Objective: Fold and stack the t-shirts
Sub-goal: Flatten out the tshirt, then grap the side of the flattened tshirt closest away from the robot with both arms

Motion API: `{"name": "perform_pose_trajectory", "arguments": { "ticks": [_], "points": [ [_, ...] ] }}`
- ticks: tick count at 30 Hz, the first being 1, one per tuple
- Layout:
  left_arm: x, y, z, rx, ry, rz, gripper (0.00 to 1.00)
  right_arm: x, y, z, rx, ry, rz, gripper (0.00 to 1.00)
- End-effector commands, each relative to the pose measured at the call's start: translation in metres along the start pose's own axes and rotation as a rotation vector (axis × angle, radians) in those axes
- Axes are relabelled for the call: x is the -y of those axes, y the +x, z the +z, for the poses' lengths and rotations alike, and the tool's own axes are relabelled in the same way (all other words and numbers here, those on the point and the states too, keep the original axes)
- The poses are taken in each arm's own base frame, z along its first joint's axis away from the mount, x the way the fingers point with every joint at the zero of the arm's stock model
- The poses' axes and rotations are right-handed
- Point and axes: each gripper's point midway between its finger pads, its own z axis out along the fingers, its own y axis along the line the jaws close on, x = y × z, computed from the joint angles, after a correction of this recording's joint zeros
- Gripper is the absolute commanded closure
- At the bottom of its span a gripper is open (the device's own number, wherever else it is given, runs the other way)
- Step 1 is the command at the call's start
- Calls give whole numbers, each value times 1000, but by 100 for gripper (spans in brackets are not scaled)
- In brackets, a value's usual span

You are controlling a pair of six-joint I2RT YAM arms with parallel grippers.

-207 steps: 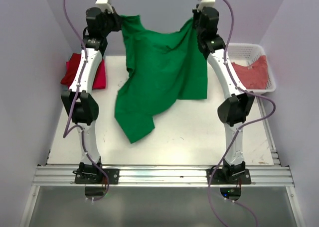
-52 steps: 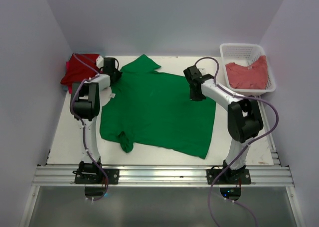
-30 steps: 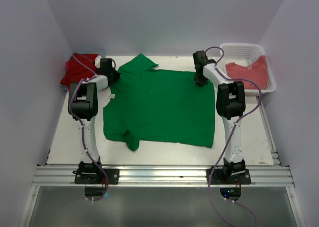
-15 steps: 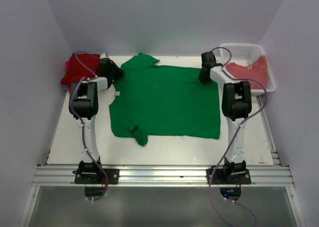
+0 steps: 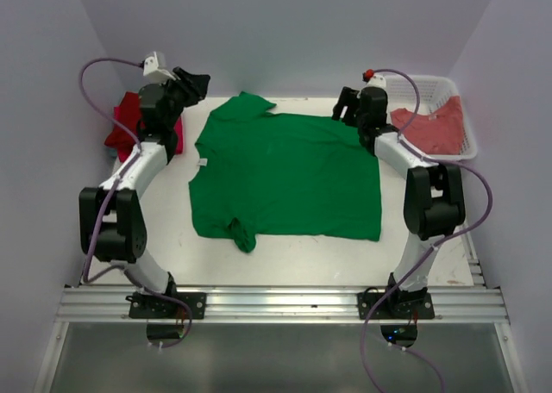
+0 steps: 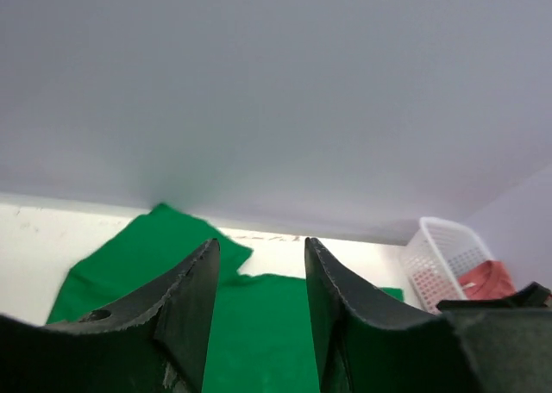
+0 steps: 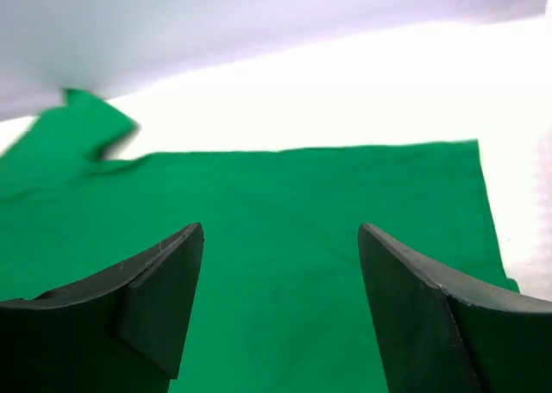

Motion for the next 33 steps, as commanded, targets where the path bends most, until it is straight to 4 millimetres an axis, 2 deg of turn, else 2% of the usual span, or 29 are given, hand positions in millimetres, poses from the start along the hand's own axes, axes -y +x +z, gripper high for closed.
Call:
{"name": "perform_pose_trajectory", "arguments": {
  "ticks": [1,2,3,4,5,6,7,9,10,11,12,13,14,15,17,18,19,20,21,22,23,24,25,26,27,30,31,33],
  "points": [
    [6,15,-31,-30,-62,8,52,-33,-50,-35,148,-65,-46,23],
    [5,27,-40,-59,-84,-16,51,-37,-36,-43,107,-57,-66,23],
    [12,30,-52,-68,-76,-42,51,-34,-38,-50,111,-17,-76,23],
    [5,53,-65,-118,-93,-55,51,-32,-30,-55,83,4,-87,25],
    [12,57,-74,-127,-84,-56,51,-33,-22,-57,65,16,-93,27],
    [10,70,-82,-162,-105,-70,51,-29,-21,-57,60,42,-83,38],
    [7,86,-91,-202,-117,-76,53,-26,-12,-53,32,55,-78,55],
    [13,103,-106,-271,-117,-90,58,-17,-2,-51,-47,116,-84,100],
    [13,112,-114,-304,-122,-84,63,-14,14,-46,-114,135,-78,100],
    [17,117,-119,-329,-129,-68,75,-14,19,-52,-180,146,-88,100],
    [12,130,-134,-399,-168,-45,81,-15,28,-55,-221,138,-83,100],
    [11,136,-143,-434,-187,-35,84,-17,38,-60,-256,121,-75,100],
    [11,144,-152,-476,-204,-30,85,-17,50,-74,-276,110,-69,100],
    [7,156,-173,-558,-242,-24,85,-20,56,-82,-281,94,-62,100],
    [3,168,-196,-626,-279,-2,75,-22,66,-104,-262,73,-68,100],
    [6,169,-215,-655,-295,3,73,-22,68,-113,-260,74,-66,100],
    [4,179,-231,-688,-303,-1,70,-20,72,-119,-270,78,-68,99],
    [12,173,-243,-672,-288,0,64,-15,85,-128,-306,87,-76,82],
    [10,178,-259,-708,-316,-23,59,-15,83,-138,-303,84,-67,71],
    [7,185,-273,-731,-331,-38,55,-13,87,-144,-317,85,-68,65],
    [10,184,-289,-743,-331,-55,48,-9,98,-151,-348,87,-78,56],
    [11,187,-298,-752,-349,-91,45,-9,97,-158,-344,83,-79,54],
    [8,194,-309,-774,-361,-113,43,-4,105,-164,-359,90,-91,52],
    [15,195,-319,-782,-337,-148,42,-4,106,-168,-358,88,-95,51],
    [12,204,-329,-800,-361,-190,42,-3,103,-173,-344,89,-96,50],
    [16,213,-338,-787,-344,-279,41,2,108,-180,-348,93,-96,50],
    [11,226,-345,-805,-354,-300,41,3,110,-181,-348,91,-97,50],
    [20,227,-339,-774,-288,-350,41,4,111,-182,-348,93,-101,50]
  ]
}}
